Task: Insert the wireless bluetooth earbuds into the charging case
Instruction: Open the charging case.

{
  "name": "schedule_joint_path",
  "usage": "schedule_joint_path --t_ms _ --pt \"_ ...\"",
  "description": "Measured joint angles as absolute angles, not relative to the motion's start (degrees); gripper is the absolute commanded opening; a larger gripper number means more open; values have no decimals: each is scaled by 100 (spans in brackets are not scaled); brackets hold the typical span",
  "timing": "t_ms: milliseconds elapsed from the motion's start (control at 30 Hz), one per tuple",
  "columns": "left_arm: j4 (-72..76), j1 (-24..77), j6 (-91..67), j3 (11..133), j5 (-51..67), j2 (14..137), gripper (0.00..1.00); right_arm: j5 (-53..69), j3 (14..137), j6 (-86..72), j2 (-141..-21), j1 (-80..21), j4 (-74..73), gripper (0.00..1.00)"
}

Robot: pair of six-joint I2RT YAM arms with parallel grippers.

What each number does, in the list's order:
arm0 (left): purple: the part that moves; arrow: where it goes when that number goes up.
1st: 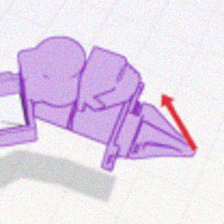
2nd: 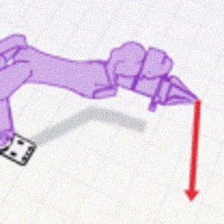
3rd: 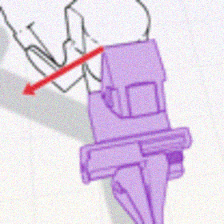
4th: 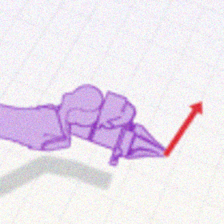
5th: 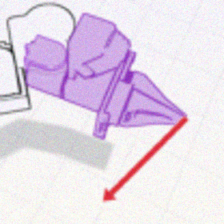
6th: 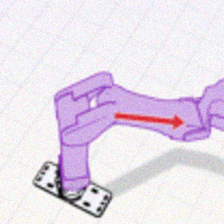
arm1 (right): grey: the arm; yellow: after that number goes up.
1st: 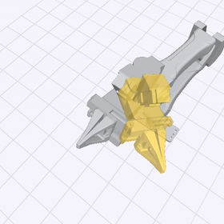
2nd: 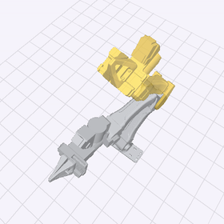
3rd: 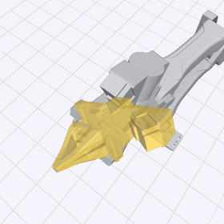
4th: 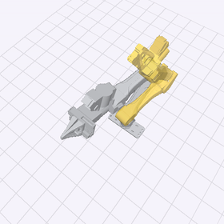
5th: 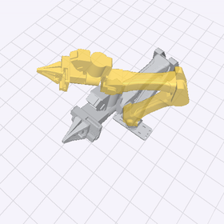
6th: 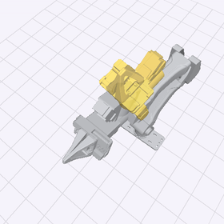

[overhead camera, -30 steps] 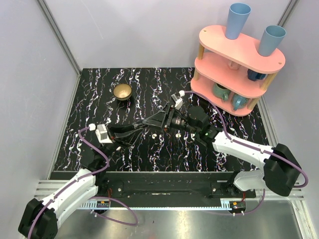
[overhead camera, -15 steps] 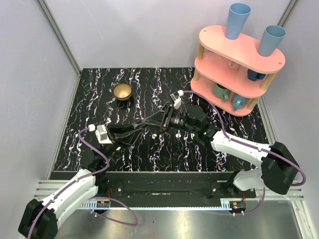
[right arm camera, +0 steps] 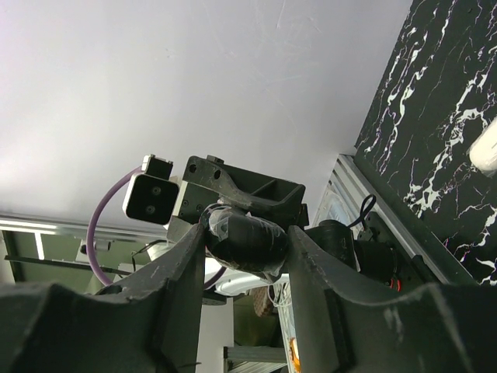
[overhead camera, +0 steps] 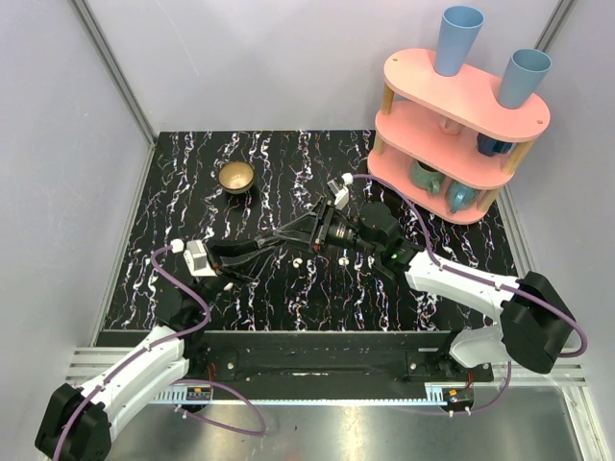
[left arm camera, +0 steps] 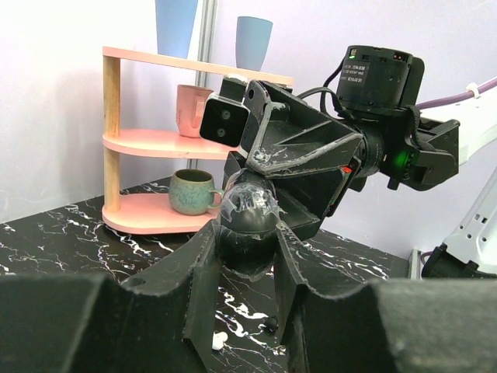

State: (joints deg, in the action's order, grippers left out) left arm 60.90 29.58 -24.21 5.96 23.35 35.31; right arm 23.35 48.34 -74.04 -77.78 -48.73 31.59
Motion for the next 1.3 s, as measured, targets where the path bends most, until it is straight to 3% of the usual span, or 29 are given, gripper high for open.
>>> schedule_joint_path --t_ms 400,533,600,733,867,1300 --pt "5992 2958 -2423 609 2342 3538 10 2338 4836 -7271 -7778 -4858 3114 21" --pt "5961 2956 -2421 615 2340 3557 1 2327 4897 -7157 -7776 -4853 2991 22" --pt "5964 2956 -2418 635 2342 3577 0 2318 4919 -7107 -7762 -4851 2941 27" --pt "5959 2958 -2408 642 2364 3579 0 2318 4919 -7039 -7738 -4849 2923 68" --pt "5808 2971 -2397 642 2427 3577 0 2340 4930 -6670 -7651 -4877 2773 84" --pt "5570 2985 -2316 639 2685 3238 0 1249 5955 -3332 -6510 -4901 -34 84"
